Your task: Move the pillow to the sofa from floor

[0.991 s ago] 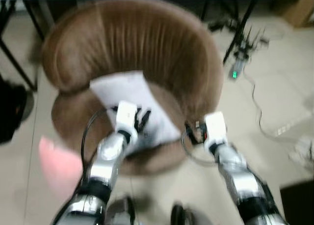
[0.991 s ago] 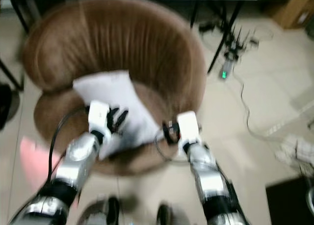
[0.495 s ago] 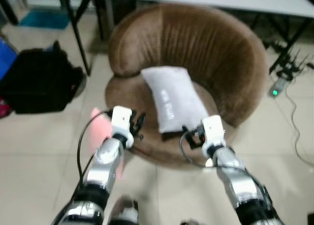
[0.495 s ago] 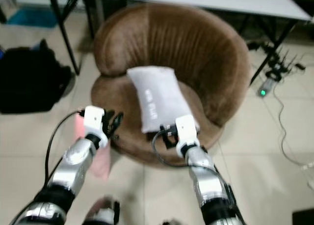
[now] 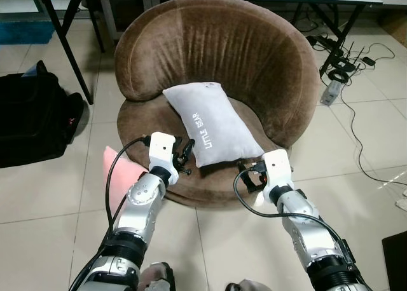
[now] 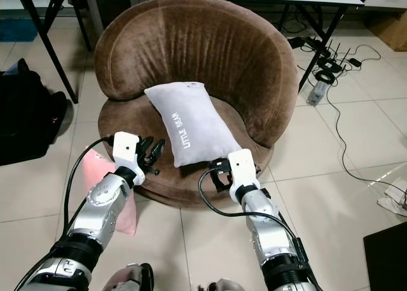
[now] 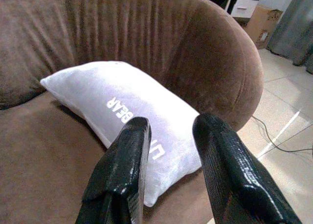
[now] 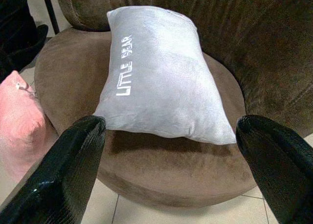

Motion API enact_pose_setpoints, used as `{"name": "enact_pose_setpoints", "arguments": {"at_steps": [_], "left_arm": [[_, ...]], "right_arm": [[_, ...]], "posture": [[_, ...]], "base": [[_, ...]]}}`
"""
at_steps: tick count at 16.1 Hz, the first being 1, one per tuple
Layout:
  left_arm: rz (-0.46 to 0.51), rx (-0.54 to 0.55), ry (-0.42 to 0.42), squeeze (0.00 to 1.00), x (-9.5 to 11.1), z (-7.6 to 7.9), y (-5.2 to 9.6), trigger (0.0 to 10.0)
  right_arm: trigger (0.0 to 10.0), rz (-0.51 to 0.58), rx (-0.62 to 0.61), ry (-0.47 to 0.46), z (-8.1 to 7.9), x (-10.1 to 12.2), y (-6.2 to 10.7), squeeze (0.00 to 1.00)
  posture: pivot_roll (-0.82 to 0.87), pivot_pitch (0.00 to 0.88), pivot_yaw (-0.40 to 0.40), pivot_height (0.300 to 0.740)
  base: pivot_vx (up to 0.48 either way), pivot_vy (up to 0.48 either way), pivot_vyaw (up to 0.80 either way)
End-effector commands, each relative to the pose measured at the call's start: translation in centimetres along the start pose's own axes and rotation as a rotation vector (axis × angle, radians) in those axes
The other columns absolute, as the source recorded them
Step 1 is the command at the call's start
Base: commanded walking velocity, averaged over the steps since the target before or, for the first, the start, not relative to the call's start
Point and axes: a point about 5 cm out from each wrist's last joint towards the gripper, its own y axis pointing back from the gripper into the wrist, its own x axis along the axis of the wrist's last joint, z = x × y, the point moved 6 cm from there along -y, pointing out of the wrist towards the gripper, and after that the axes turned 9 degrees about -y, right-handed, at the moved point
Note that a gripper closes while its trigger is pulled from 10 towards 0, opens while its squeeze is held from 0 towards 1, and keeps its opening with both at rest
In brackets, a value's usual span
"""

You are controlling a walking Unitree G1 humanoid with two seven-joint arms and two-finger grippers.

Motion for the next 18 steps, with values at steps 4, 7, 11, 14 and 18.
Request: {"name": "enact_pose_setpoints", "arguments": {"at_steps": [4,7,11,14,18], "left_arm": [[-0.004,-0.018,-0.025,0.00,-0.07,0.46,0.04,10.0],[-0.005,-0.021,-0.048,0.00,-0.02,0.54,-0.04,10.0],[-0.009,-0.014,-0.054,0.00,-0.03,0.33,-0.08,10.0],[-0.004,-0.007,-0.050,0.00,0.04,0.26,-0.04,10.0],[-0.001,-0.002,-0.044,0.00,0.04,0.21,0.02,10.0]], "right_arm": [[10.0,-0.017,-0.003,0.004,0.26,-0.45,0.42,0.00],[10.0,-0.017,-0.001,0.006,0.23,-0.39,0.35,0.00],[10.0,-0.021,0.004,0.011,0.15,-0.45,0.38,0.00],[10.0,-0.026,0.007,0.011,0.04,-0.59,0.37,0.00],[10.0,-0.034,0.011,0.011,-0.08,-0.80,0.41,0.00]], "posture": [[0.05,0.135,-0.070,0.740],[0.05,0.131,-0.072,0.740],[0.05,0.128,-0.074,0.740],[0.05,0.129,-0.074,0.740],[0.05,0.133,-0.071,0.740]], "base": [[0.000,0.000,0.00],[0.000,0.000,0.00],[0.000,-0.135,0.00],[0.000,-0.326,0.00],[0.000,-0.323,0.00]]}}
